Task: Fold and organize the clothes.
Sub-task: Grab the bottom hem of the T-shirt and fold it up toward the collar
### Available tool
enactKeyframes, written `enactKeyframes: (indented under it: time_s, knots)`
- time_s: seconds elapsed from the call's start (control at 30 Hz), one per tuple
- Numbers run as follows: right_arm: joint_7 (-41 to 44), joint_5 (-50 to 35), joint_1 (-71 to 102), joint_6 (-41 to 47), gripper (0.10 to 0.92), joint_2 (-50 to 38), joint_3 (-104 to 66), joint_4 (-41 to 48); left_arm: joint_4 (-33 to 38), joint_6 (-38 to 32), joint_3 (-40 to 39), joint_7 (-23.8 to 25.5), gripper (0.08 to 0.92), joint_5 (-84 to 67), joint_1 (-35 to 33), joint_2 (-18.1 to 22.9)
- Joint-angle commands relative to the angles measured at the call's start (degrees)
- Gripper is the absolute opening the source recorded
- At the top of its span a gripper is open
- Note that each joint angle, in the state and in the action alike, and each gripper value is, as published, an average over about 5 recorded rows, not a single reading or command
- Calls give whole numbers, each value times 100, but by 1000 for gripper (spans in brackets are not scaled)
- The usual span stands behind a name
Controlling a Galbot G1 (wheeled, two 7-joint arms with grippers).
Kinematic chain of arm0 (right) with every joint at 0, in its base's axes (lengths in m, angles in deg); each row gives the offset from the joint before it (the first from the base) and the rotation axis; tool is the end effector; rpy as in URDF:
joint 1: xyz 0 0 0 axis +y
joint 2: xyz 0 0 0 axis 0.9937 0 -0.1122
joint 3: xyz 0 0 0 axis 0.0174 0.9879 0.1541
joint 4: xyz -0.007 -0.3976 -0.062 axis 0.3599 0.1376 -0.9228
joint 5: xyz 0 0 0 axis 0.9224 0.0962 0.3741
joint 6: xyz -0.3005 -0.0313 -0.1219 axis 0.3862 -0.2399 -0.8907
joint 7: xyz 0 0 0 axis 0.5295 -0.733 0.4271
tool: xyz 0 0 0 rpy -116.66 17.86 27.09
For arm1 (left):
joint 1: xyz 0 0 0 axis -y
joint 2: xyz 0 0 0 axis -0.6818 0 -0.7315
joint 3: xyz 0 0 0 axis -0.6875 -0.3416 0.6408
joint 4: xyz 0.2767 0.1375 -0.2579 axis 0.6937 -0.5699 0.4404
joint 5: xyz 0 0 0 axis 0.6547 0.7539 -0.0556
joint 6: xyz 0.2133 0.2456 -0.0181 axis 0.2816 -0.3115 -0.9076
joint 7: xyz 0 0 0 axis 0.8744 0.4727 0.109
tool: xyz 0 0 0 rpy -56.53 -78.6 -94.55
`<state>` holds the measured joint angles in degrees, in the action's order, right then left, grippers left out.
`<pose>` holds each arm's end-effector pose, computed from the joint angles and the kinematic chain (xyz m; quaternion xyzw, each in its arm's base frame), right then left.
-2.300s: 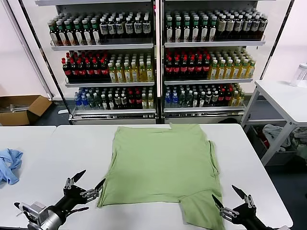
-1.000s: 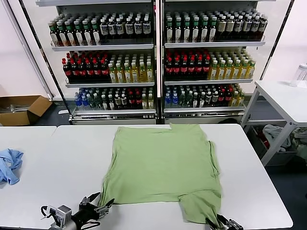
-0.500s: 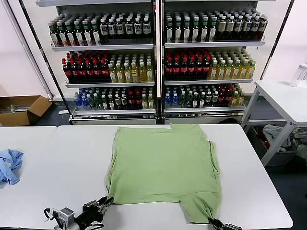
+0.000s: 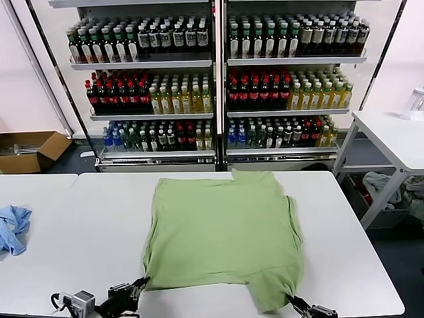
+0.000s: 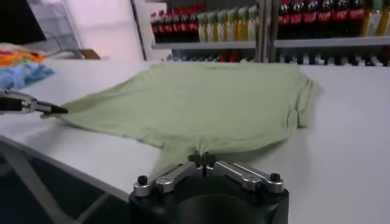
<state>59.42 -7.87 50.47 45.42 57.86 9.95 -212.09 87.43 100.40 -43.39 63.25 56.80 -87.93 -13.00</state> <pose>0.0079 -0.1402 -0.2713 0.2781 -0.9405 -0.0600 0.1856 0.0947 0.1405 -0.2700 -0.1741 -0.9358 -0.0117 0.3062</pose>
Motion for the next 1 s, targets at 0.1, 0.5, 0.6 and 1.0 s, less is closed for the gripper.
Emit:
enactKeyframes:
  time_s: [0.1,0.5,0.6,1.0]
  knots:
    - [89,-650,88,-166,107,16,-41,-294,423,1,480,-63,89,-426,82,-201]
    - [-417,-1732,-2388,228,107,-337,522,868,-567,13,-137,-25,89,-1108,1766,-561]
    - [-502,-1706,-2855,251,107,-450,681,1214,-860,15,-355,-44,89,-1257,2169,-596]
    - [-802,-1276,-4735,298,107,-895,1592,2866,-2181,15,-1426,-44,89,-1357,3605,-588]
